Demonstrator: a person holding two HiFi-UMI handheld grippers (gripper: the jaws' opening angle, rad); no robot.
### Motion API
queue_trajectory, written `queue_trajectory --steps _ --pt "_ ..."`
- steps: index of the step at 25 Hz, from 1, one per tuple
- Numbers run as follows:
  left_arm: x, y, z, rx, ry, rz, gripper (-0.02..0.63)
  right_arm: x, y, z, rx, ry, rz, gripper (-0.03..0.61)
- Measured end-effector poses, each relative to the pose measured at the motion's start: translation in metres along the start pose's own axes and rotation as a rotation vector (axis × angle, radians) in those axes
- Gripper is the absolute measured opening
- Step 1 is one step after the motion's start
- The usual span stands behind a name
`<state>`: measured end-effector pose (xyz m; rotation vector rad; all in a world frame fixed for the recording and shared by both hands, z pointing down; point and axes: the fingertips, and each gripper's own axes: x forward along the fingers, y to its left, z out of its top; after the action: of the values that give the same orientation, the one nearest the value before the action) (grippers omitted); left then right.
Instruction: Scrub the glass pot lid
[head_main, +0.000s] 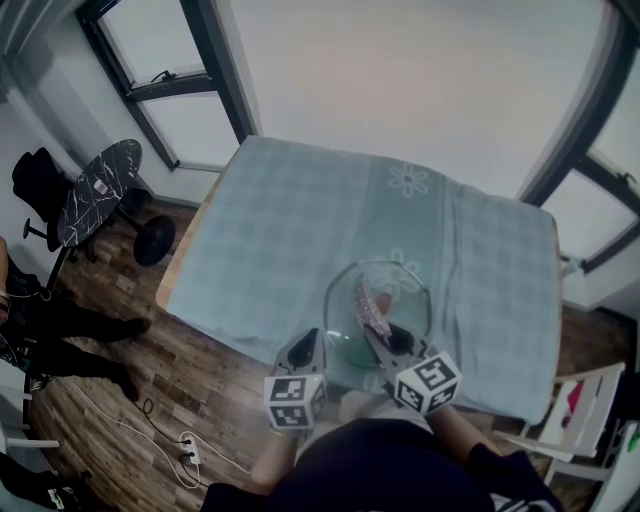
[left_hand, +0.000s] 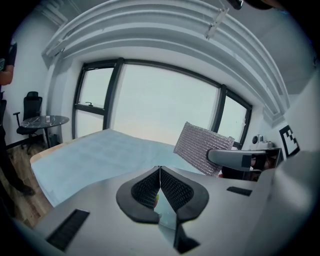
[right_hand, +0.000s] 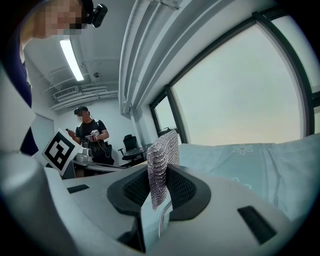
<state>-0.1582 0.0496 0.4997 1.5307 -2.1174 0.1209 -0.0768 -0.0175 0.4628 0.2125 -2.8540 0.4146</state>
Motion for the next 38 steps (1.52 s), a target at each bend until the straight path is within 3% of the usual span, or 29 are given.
queue_trajectory --steps 13,25,38 --pt "0.055 0.024 0.026 0.023 0.049 -0.076 0.004 0.042 -0.044 0.016 0.036 0.022 -0.126 0.082" --pt "0.102 0.032 0.047 0.162 0.127 -0.303 0.003 0.058 -0.082 0.013 0.116 0.0 -0.424 0.081" --pt "0.14 0.032 0.037 0.201 0.197 -0.46 0.003 0.068 -0.116 -0.022 0.153 0.073 -0.634 0.082"
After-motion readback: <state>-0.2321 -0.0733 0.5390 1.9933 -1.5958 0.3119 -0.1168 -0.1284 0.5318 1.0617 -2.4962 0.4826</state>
